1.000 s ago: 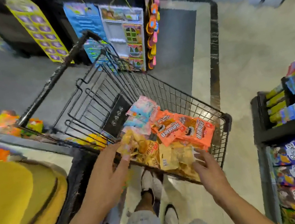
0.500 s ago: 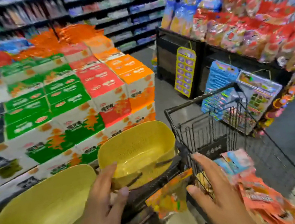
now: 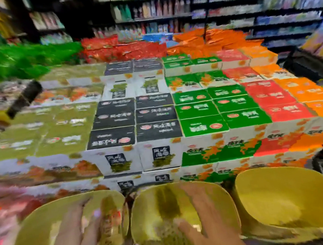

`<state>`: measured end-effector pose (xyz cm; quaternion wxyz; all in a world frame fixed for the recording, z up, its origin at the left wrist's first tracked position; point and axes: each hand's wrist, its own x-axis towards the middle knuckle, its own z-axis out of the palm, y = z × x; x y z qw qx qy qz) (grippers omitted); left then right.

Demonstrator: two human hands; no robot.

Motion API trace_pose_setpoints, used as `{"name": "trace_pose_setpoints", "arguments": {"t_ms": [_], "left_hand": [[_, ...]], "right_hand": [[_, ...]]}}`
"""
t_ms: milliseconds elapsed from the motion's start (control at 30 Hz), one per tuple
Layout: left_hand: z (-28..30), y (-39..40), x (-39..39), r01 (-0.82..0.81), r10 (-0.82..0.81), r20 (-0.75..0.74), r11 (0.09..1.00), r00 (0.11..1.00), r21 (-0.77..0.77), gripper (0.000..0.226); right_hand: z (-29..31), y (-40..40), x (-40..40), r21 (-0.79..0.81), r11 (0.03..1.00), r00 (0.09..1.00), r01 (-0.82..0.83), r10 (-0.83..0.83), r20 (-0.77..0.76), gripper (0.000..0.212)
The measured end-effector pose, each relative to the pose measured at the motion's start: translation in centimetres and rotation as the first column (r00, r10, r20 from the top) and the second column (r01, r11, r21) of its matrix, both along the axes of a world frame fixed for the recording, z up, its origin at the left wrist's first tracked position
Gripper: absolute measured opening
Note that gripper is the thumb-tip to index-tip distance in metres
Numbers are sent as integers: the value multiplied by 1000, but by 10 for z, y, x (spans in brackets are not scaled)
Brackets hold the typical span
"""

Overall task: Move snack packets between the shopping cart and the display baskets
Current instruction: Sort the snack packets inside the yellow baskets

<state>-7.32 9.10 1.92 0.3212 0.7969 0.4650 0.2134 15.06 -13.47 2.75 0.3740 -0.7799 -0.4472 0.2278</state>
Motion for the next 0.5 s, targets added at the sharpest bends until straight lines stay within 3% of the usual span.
{"name": "trace_pose_setpoints", "arguments": {"t_ms": [167, 333, 500], "left_hand": [[-23, 71, -36, -95, 89, -63, 990, 994, -104, 19], [-43, 109, -56, -156, 107, -281, 975, 954, -156, 23], [-51, 117, -66, -213, 194, -173, 972, 966, -102, 23]], "right_hand": [[-11, 96, -32, -30, 981, 978, -194, 196, 75, 64], [-37, 176, -59, -130, 899, 892, -417, 433, 130, 50], [-77, 249, -84, -360, 786, 804, -503, 578, 138, 43]]}}
